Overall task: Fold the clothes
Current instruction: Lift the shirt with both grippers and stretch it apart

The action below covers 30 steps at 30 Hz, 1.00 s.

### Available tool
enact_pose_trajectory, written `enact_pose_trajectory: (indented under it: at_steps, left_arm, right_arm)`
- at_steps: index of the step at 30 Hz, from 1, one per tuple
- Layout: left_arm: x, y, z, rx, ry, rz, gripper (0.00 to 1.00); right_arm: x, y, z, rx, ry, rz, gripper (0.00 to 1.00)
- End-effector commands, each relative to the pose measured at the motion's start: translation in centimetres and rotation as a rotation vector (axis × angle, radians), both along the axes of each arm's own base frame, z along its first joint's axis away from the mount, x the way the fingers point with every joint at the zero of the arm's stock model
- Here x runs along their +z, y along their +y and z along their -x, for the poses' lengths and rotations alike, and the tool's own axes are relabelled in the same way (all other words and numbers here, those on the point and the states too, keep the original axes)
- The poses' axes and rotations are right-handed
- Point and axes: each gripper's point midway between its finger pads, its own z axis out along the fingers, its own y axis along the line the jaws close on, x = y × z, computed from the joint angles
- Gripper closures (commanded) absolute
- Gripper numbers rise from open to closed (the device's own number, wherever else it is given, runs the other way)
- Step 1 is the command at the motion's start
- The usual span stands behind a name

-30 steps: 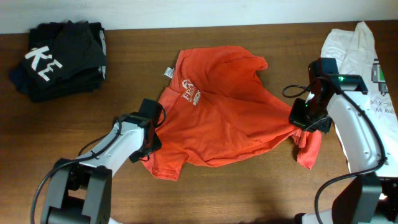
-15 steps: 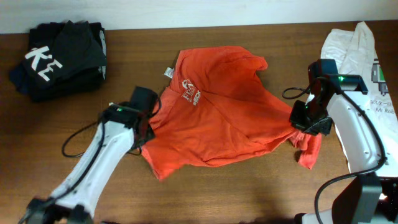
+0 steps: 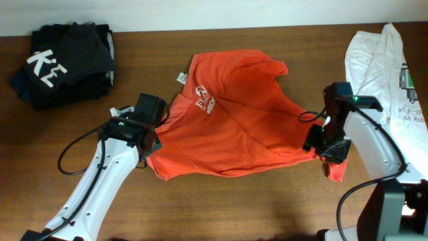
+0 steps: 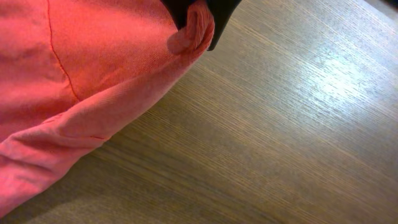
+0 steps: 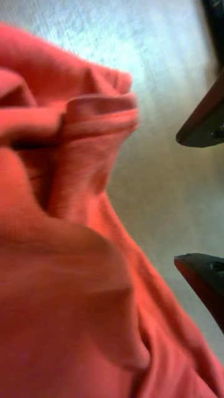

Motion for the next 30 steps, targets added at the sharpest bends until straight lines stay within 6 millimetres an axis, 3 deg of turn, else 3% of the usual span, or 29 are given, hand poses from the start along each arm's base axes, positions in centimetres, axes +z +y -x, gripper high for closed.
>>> enact_pose_trajectory:
  at_steps: [1,6,14,16,21,25,28,30]
  left_arm:
    - [1.0,0.8,-0.4,0.001,-0.032,-0.045,0.99]
    - [1.2,1.9,-0.2,0.024,-0.031,-0.079,0.99]
    - [1.1,8.1,1.5,0.217,0.035,-0.096,0.99]
    - [1.1,8.6,1.7,0.232,0.036,-0.096,0.99]
    - [1.1,8.6,1.6,0.232,0.034,-0.096,0.99]
    - [1.1,8.6,1.6,0.232,0.034,-0.095,0.99]
    - [1.1,8.6,1.6,0.232,0.034,-0.095,0.99]
    - [1.1,8.6,1.6,0.232,0.034,-0.095,0.99]
  right_arm:
    - [-1.3,-0.3,0.1,-0.034,-0.026,0.016,0.41]
    - [-3.6,-0.5,-1.0,-0.054,-0.097,0.025,0.39]
    - [-4.0,-1.5,-0.7,-0.097,-0.082,0.089,0.39]
    - [-4.7,-0.7,0.2,-0.093,-0.056,0.047,0.39]
    - [-5.6,-0.6,0.4,-0.103,-0.066,0.04,0.43]
    - [-5.7,-0.6,0.4,-0.12,-0.07,0.041,0.64]
    - [-5.9,-0.6,0.6,-0.12,-0.067,0.041,0.96]
    - [-5.9,-0.6,0.3,-0.121,-0.079,0.04,0.96]
